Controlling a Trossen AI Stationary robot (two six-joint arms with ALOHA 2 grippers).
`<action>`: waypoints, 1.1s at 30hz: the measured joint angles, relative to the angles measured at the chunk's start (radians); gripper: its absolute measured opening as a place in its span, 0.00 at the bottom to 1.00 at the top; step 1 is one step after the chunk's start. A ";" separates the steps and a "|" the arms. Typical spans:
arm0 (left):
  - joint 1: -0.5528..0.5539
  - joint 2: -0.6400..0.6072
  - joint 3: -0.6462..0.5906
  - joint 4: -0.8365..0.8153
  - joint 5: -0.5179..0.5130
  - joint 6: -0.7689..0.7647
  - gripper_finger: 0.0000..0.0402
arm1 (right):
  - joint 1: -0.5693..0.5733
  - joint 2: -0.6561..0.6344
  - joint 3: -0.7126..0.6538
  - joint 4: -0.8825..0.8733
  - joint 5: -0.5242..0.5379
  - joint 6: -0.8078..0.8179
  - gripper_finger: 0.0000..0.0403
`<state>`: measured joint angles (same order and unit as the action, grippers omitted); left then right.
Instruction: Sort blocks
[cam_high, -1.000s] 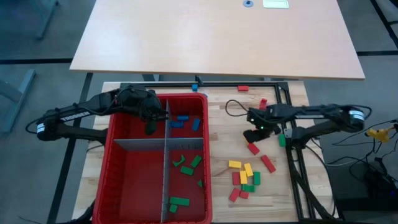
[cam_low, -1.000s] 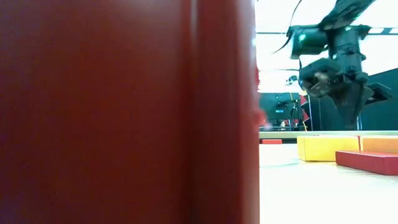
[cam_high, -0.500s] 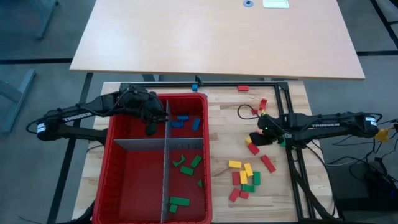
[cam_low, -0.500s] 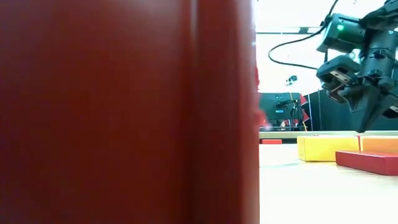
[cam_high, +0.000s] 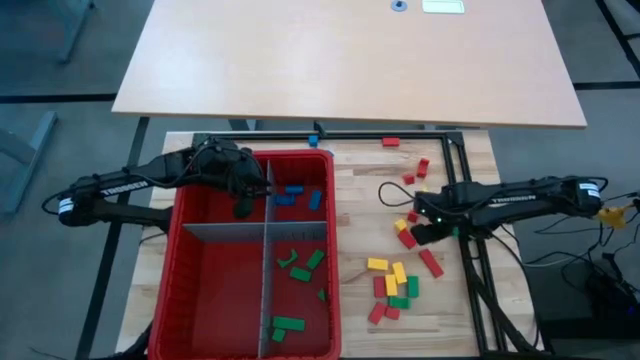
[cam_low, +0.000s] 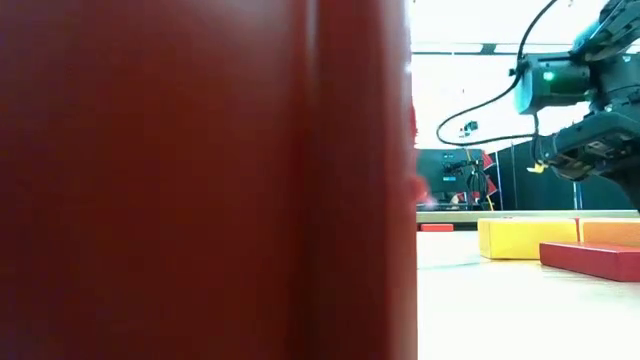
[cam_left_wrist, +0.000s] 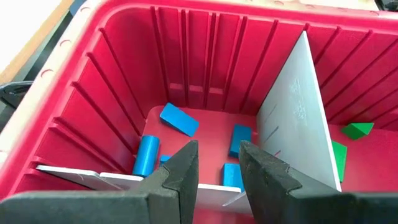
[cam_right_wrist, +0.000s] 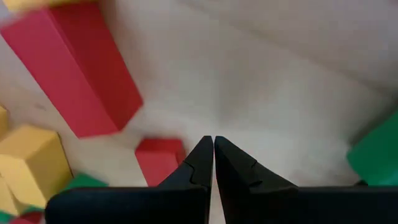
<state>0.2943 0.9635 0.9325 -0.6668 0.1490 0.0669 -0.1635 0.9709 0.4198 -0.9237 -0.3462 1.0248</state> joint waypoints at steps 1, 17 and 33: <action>0.000 0.000 0.000 0.005 0.000 -0.001 0.26 | 0.000 0.016 0.000 0.000 -0.015 -0.014 0.00; 0.000 0.000 0.000 0.024 0.000 -0.053 0.26 | 0.000 0.128 0.028 0.216 -0.392 -0.272 0.00; 0.000 0.000 0.000 0.027 0.000 -0.077 0.26 | -0.001 0.155 -0.161 0.367 -0.576 -0.146 0.00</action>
<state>0.2943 0.9638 0.9325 -0.6401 0.1490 -0.0102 -0.1642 1.1263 0.2592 -0.5572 -0.9223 0.8792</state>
